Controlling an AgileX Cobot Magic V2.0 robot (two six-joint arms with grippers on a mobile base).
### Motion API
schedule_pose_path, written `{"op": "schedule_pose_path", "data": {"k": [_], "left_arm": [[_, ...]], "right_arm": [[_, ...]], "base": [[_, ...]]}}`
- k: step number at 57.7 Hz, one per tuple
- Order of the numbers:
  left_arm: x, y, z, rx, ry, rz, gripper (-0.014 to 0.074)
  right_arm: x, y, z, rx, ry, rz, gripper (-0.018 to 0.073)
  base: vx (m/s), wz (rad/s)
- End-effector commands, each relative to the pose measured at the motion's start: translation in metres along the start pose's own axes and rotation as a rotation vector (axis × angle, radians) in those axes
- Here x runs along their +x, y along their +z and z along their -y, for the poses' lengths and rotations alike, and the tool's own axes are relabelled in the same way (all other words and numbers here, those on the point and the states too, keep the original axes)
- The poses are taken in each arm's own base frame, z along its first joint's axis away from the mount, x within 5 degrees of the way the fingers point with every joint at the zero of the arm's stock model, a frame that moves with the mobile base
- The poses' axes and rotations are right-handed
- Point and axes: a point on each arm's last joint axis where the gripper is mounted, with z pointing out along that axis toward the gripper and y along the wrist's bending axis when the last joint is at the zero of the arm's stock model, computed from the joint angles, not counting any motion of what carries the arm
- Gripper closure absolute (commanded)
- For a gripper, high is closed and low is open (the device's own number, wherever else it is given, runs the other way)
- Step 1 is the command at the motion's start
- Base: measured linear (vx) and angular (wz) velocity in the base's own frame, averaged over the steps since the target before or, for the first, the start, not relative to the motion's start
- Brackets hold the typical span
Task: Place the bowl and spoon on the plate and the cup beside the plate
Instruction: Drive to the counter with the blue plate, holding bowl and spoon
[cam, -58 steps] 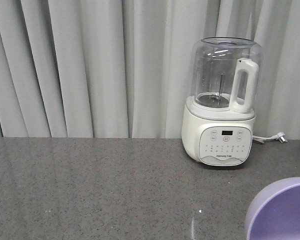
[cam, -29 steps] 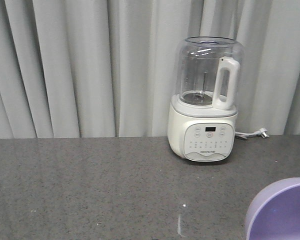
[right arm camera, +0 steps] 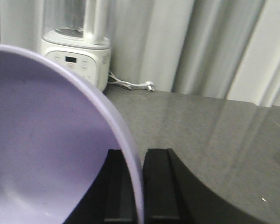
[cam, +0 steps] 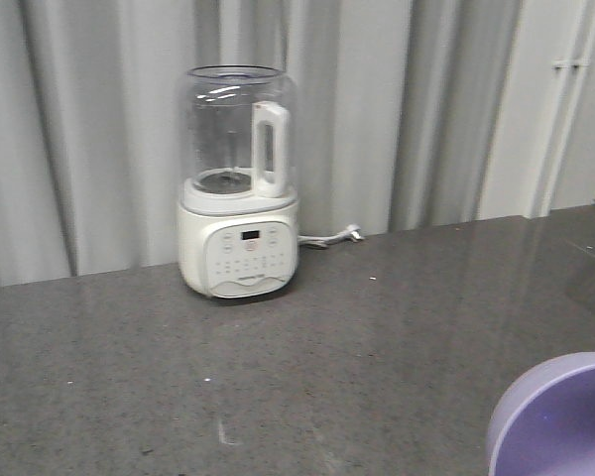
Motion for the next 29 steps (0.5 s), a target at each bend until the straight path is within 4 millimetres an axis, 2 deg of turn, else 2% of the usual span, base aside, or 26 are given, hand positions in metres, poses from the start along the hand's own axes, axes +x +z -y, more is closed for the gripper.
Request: {"op": "schedule_pose_path", "data": {"k": [1,29], "left_arm": [[-0.0140,-0.0010,-0.0027,-0.019,-0.021,0.092,0.0596],[-0.0138,-0.0010,-0.0027,-0.019,-0.021,0.090,0.0596]], "right_arm": [[-0.0139,-0.0025,0.0058,0.055,0.016,0.071,0.0568],[-0.0139,-0.0025,0.0058,0.055,0.016,0.071,0.0568]], "base": [[-0.13,-0.67],[-0.15,-0.61]]}}
